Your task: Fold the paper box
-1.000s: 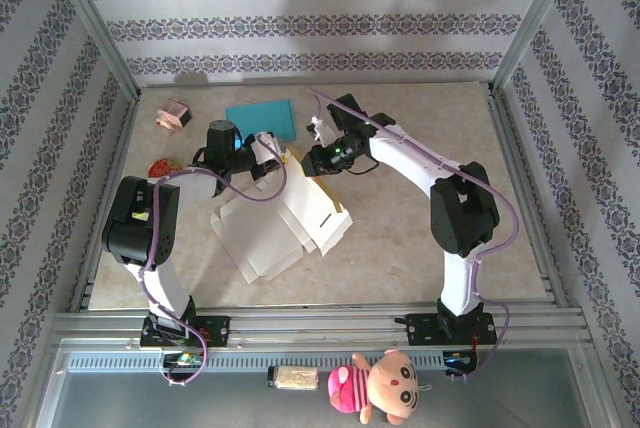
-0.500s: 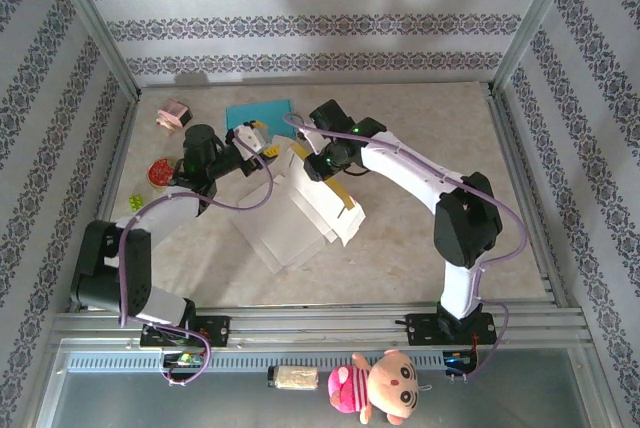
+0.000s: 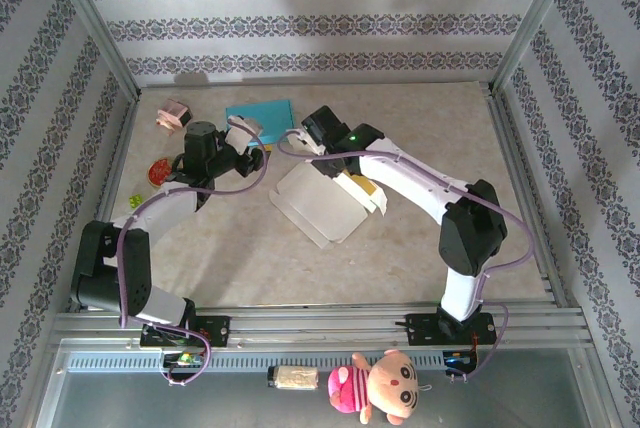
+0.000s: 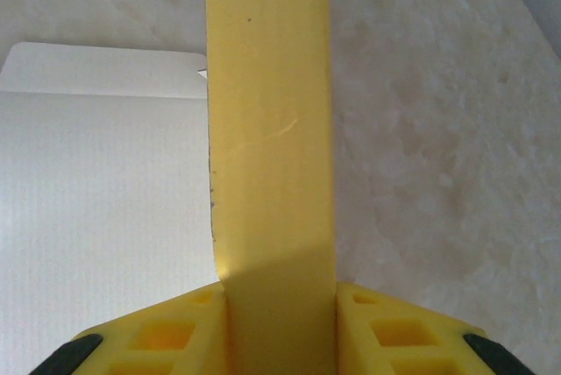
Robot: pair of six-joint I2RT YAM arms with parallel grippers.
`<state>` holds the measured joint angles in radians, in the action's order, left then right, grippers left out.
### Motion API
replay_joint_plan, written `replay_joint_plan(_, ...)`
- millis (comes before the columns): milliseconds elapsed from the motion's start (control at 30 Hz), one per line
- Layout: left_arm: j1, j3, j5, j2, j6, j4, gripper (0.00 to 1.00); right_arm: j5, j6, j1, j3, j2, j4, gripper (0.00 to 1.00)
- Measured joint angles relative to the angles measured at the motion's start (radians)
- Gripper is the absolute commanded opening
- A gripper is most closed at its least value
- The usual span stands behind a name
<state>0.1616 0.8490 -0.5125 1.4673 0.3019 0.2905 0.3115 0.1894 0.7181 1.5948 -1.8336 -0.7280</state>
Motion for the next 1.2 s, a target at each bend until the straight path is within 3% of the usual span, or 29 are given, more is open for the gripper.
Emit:
replay_joint_plan(333, 0.0, 0.003, -0.01, 0.065, -0.272, -0.056, 0.54, 0.018, -0.052, 0.025, -0.093, -0.034, 0.097, 0.33)
replay_joint_plan(600, 0.0, 0.056, -0.047, 0.079, -0.28, -0.154, 0.56, -0.07, -0.108, -0.011, -0.103, -0.014, 0.109, 0.34)
replay_joint_plan(733, 0.0, 0.183, -0.031, 0.125, -0.225, -0.233, 0.57, -0.122, -0.112, -0.058, -0.103, -0.005, 0.113, 0.35)
replay_joint_plan(1000, 0.0, 0.623, 0.019, 0.389, -0.189, -0.51, 0.56, -0.177, -0.112, -0.113, -0.145, -0.006, 0.175, 0.35)
replay_joint_plan(1200, 0.0, 0.755, -0.016, 0.525, -0.214, -0.599, 0.47, -0.224, -0.112, -0.13, -0.146, -0.005, 0.188, 0.35)
